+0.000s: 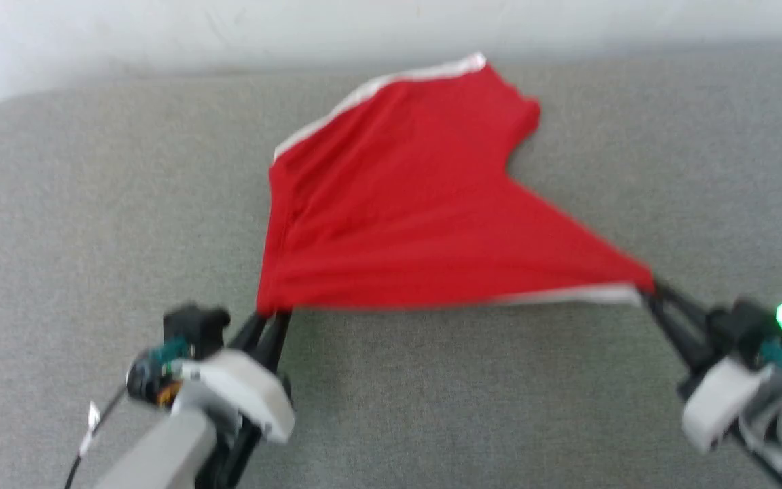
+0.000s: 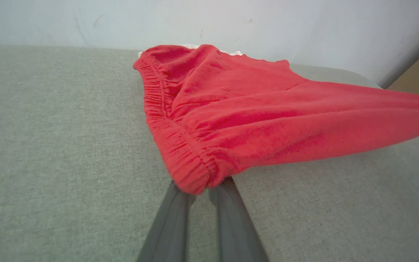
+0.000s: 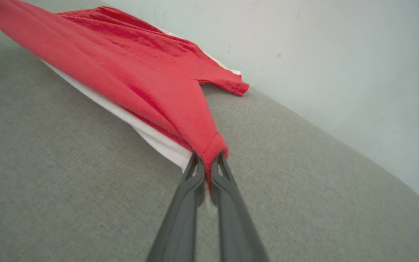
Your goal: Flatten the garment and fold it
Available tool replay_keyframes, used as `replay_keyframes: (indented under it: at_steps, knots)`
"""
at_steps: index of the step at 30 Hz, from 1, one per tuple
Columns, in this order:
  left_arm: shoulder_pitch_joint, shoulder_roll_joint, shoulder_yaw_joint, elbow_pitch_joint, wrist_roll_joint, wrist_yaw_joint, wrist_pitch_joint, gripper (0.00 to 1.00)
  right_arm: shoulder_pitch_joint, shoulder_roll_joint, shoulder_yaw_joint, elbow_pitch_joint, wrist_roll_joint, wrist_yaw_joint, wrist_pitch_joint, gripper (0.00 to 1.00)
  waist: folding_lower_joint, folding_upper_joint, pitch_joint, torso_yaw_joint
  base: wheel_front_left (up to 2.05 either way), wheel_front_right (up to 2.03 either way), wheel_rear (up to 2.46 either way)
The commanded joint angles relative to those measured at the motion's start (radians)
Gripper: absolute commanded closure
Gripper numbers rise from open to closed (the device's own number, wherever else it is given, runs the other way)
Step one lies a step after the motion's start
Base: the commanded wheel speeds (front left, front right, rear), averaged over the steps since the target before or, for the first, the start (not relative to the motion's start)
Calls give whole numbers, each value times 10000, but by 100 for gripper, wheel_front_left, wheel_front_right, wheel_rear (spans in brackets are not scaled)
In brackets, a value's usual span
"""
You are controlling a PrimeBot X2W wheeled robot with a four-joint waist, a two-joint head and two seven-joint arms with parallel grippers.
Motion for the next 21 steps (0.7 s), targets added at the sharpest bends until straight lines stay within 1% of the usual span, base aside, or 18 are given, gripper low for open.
replay_keyframes:
  at_steps: [1, 3, 5, 7, 12, 16, 21]
  knots:
    - [689, 174, 207, -113, 201, 255, -46, 100, 843, 86, -348, -257, -100, -27, 127, 100, 4, 0, -982, -58, 0, 0, 0]
    - [1460, 225, 263, -269, 272, 403, -46, 100, 1813, 298, -715, -654, -294, -27, 381, 100, 4, 0, -1211, -94, 0, 0, 0]
    - [2173, 259, 545, -507, 169, 545, -46, 100, 2708, 553, -1069, -1036, -381, -27, 575, 100, 4, 0, -1383, -109, 0, 0, 0]
    - [2781, 370, 666, -752, 257, 693, -46, 100, 3559, 752, -1333, -1382, -419, -27, 763, 100, 4, 0, -1516, -18, 0, 0, 0]
    - [3819, 440, 650, -1302, 234, 775, -46, 100, 5193, 1094, -1892, -1912, -541, -27, 907, 100, 4, 0, -1700, 290, 0, 0, 0]
    - [4087, 482, 654, -1469, 237, 818, -46, 100, 5559, 1180, -2280, -2181, -656, -27, 984, 100, 4, 0, -1702, 455, 0, 0, 0]
    - [3607, 359, 707, -1619, 385, 778, -39, 100, 4771, 1189, -2275, -2490, -536, -27, 1270, 100, 4, 0, -1534, 620, 0, 0, 0]
